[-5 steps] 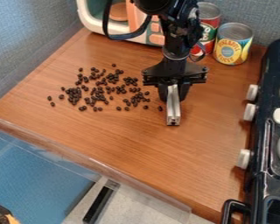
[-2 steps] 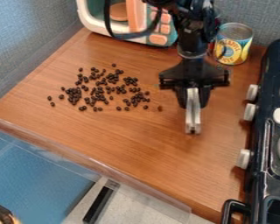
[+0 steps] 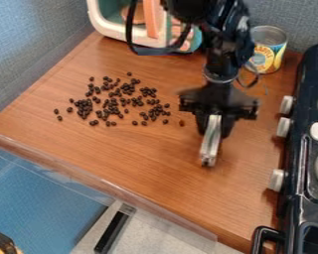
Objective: Sweep into pile
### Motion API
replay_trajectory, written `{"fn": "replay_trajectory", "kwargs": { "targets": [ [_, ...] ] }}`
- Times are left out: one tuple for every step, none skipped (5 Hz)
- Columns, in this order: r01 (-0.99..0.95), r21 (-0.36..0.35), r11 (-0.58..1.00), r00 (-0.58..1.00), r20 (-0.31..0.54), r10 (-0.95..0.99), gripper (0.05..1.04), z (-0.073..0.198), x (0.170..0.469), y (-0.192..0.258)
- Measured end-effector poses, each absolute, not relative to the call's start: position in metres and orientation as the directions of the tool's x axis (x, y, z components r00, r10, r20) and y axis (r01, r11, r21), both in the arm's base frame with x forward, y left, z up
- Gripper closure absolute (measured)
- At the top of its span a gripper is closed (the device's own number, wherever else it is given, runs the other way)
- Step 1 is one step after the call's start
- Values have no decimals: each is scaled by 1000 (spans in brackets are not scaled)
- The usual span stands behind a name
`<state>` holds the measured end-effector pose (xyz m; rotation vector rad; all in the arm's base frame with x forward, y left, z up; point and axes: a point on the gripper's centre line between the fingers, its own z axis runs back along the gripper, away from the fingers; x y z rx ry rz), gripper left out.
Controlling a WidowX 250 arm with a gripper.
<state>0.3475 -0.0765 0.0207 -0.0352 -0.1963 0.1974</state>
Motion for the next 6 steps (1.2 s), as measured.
{"fn": "replay_trajectory", "kwargs": {
  "targets": [
    [-166,-56,984,966,190,174,704,20,348,-71],
    [-195,-73,978,963,176,205,704,17,350,-58],
    [-200,-84,976,963,166,212,704,16,351,-41],
    [-223,-85,971,961,149,234,704,14,350,-14],
    [-218,-88,972,963,143,229,704,12,346,6],
    [-228,-81,970,961,143,238,704,11,342,31]
  ]
}}
